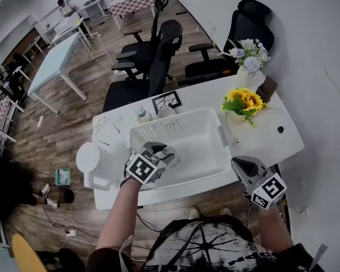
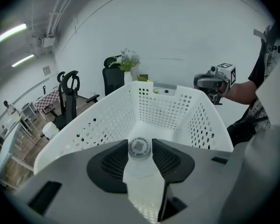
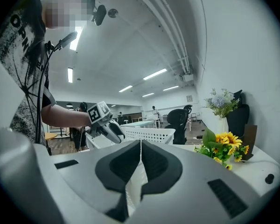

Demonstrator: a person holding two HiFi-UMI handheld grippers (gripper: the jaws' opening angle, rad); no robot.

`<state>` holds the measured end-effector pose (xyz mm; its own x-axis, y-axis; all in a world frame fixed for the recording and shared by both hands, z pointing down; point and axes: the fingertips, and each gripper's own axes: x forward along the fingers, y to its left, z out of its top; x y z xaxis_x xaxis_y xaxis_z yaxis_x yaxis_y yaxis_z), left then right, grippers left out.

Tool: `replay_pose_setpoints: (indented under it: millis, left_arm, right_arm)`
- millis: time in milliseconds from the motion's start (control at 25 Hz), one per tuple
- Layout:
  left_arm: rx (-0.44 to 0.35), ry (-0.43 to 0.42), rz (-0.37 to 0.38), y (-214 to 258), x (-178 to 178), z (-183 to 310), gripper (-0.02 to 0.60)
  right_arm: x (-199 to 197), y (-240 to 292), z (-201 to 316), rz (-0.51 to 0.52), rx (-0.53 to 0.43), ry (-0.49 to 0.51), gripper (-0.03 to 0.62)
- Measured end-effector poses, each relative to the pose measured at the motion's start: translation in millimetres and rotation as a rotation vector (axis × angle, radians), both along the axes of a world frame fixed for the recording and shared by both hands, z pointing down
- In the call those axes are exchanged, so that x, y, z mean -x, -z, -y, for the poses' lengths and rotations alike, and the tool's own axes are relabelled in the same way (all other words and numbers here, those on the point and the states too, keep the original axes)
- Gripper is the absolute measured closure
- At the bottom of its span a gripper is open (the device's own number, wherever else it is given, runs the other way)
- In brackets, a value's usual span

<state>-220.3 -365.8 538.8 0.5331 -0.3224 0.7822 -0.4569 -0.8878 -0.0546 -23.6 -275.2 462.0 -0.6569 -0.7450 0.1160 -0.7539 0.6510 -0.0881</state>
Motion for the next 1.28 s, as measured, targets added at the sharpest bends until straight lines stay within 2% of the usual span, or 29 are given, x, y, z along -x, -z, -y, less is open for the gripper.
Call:
replay_pose_setpoints:
  millis: [240,800,1000,1280]
  left_arm:
    - [0.017,0.002,-0.060,2.4,-7.6,1.5,0.430]
    - [-0.020,0.039,-0.099,9.9,-6.8,6.7,0.434]
    - [-0.048,0.055,-0.162,32.4,-8.6,12.9,0.434]
    - [-0.136,0.062,-0.291,91.5,-20.8,18.6,0.434]
  right_arm:
    - [5.1,-4.6,-2.4,-0.008,0.013,0.011,0.571]
    - [7.5,-2.3,-0.7,-0.023,0.014,0.028,0.571]
    - [5.8,-0.4,1.7,-0.028,0.011,0.030,0.571]
    - [2.0,7.0,1.5,-0.034,-0.005,0.035,0.571]
